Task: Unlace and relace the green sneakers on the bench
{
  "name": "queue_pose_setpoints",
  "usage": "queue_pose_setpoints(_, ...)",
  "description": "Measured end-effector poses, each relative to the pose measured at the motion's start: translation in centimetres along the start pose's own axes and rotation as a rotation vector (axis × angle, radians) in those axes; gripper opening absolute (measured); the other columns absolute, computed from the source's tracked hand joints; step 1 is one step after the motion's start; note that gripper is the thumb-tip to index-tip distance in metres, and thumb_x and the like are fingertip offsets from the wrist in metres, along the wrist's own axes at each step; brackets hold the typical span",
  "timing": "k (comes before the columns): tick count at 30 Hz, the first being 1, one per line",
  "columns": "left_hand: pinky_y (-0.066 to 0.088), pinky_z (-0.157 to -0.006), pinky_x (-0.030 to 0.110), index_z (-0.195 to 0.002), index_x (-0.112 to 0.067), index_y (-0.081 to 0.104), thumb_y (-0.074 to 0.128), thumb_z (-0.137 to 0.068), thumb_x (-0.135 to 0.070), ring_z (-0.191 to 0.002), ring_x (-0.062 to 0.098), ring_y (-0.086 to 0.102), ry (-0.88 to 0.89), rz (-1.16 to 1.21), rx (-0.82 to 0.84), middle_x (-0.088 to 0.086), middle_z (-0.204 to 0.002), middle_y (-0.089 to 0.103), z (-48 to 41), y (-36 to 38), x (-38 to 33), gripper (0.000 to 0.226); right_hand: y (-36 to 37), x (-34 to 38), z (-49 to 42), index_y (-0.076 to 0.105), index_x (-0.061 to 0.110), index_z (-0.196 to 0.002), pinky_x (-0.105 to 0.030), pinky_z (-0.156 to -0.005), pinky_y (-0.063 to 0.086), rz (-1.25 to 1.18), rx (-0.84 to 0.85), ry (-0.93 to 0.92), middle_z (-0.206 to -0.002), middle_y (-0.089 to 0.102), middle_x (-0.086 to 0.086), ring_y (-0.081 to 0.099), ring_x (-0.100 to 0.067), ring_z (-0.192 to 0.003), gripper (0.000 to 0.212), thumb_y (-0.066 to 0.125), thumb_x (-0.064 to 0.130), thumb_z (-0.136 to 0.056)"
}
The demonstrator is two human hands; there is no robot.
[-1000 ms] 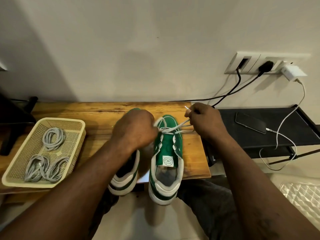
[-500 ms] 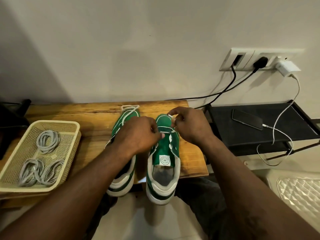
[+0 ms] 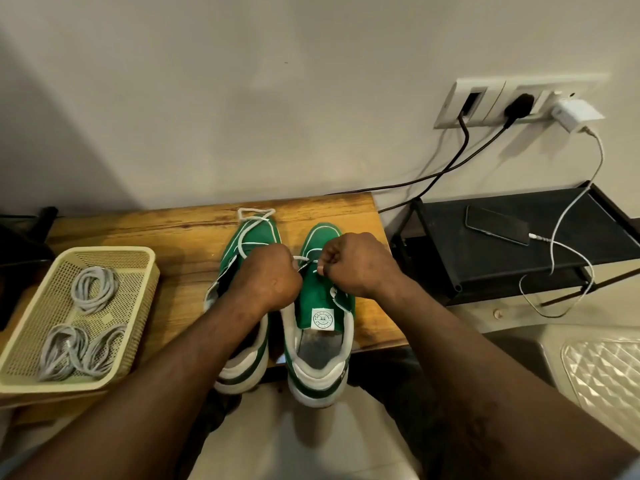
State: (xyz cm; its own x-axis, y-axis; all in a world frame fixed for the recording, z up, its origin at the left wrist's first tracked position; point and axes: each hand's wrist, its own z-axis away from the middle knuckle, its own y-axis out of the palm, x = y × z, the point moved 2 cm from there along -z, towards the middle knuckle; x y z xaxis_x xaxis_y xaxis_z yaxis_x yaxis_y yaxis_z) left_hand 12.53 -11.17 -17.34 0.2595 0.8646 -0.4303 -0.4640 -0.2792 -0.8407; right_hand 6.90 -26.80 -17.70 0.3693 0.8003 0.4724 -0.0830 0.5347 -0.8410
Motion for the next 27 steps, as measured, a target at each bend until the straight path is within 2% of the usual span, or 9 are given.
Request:
queue_pose_setpoints(2, 0.054, -0.079, 0.034, -0.098, -0.015, 0.073, 0.06, -0.094, -0.012, -0.091, 0.024, 0.065, 0.014, 0.006, 0.002, 0.005, -0.096, 0.071, -0.2, 0.1, 0.3, 0.014, 0.2, 0.1, 0.1, 0.077, 0.031, -0.089, -0.038, -0.079, 0.061, 0.037, 0.004, -0.01, -0.095, 0.075, 0.009, 0.068, -0.017, -0.091, 0.002, 0.075, 0.031, -0.089)
queue_pose_setpoints(7, 0.046, -0.072, 0.028, -0.092, -0.026, 0.07, 0.067, -0.09, -0.007, -0.086, 0.015, 0.063, 0.031, 0.018, 0.025, -0.004, -0.095, 0.07, -0.2, 0.3, 0.6, 0.019, 0.4, 0.3, 0.5, 0.076, 0.032, -0.094, -0.037, -0.076, 0.06, 0.177, -0.019, -0.042, -0.098, 0.073, 0.006, 0.067, -0.019, -0.09, 0.006, 0.071, 0.031, -0.092)
queue_pose_setpoints(10, 0.051, -0.072, 0.03, -0.096, -0.032, 0.066, 0.069, -0.091, -0.014, -0.086, 0.017, 0.065, 0.095, -0.028, -0.029, -0.005, -0.094, 0.071, 0.5, 0.6, 0.3, 0.019, 0.4, 0.3, 0.6, 0.076, 0.032, -0.096, -0.032, -0.071, 0.057, 0.227, -0.035, -0.048, -0.097, 0.072, 0.006, 0.067, -0.018, -0.089, 0.006, 0.071, 0.033, -0.093)
queue_pose_setpoints(13, 0.057, -0.072, 0.033, -0.11, -0.031, 0.06, 0.08, -0.086, -0.029, -0.085, 0.021, 0.066, 0.179, -0.12, -0.069, -0.003, -0.099, 0.07, 1.5, 1.5, -0.2, 0.031, 0.2, 0.3, 0.6, 0.076, 0.033, -0.096, -0.026, -0.059, 0.044, 0.2, -0.032, -0.042, -0.098, 0.071, 0.007, 0.066, -0.017, -0.089, 0.006, 0.071, 0.031, -0.093)
queue_pose_setpoints(16, 0.059, -0.072, 0.036, -0.116, -0.029, 0.059, 0.075, -0.09, -0.021, -0.085, 0.026, 0.068, 0.2, -0.132, -0.142, 0.003, -0.101, 0.072, 1.8, 1.9, -0.6, 0.031, 0.2, 0.3, 0.7, 0.075, 0.033, -0.099, -0.024, -0.054, 0.031, 0.196, -0.04, -0.066, -0.103, 0.071, 0.005, 0.065, -0.017, -0.093, 0.007, 0.072, 0.029, -0.093)
queue_pose_setpoints(18, 0.057, -0.073, 0.034, -0.111, -0.028, 0.063, 0.074, -0.09, -0.014, -0.088, 0.024, 0.068, 0.146, -0.009, -0.15, 0.001, -0.099, 0.073, 1.7, 1.7, -0.4, 0.028, 0.2, 0.3, 0.7, 0.074, 0.033, -0.099, -0.026, -0.057, 0.035, 0.165, -0.06, -0.077, -0.103, 0.072, 0.006, 0.065, -0.017, -0.097, 0.008, 0.075, 0.03, -0.092)
queue_pose_setpoints(21, 0.047, -0.069, 0.028, -0.1, -0.025, 0.069, 0.078, -0.089, -0.009, -0.089, 0.015, 0.066, -0.045, 0.293, -0.086, -0.005, -0.097, 0.071, 1.4, 1.2, 0.3, 0.022, 0.3, 0.4, 0.6, 0.077, 0.033, -0.098, -0.028, -0.068, 0.044, 0.081, -0.089, -0.065, -0.101, 0.074, 0.008, 0.064, -0.015, -0.098, 0.007, 0.077, 0.032, -0.09)
queue_pose_setpoints(24, 0.044, -0.065, 0.027, -0.093, -0.021, 0.071, 0.074, -0.092, -0.002, -0.085, 0.013, 0.065, -0.165, 0.5, -0.025, -0.002, -0.093, 0.071, 1.0, 1.1, 0.7, 0.019, 0.1, 0.4, 0.5, 0.079, 0.034, -0.098, -0.028, -0.068, 0.044, 0.053, -0.103, -0.056, -0.1, 0.073, 0.009, 0.057, -0.013, -0.09, 0.008, 0.073, 0.032, -0.092)
queue_pose_setpoints(27, 0.04, -0.057, 0.026, -0.097, -0.015, 0.07, 0.071, -0.094, 0.002, -0.075, 0.012, 0.059, -0.213, 0.578, -0.001, 0.002, -0.09, 0.068, 1.0, 1.1, 0.6, 0.017, 0.4, 0.4, 0.3, 0.079, 0.033, -0.097, -0.027, -0.065, 0.044, 0.047, -0.103, -0.058, -0.099, 0.073, 0.007, 0.062, -0.015, -0.092, 0.01, 0.071, 0.031, -0.091)
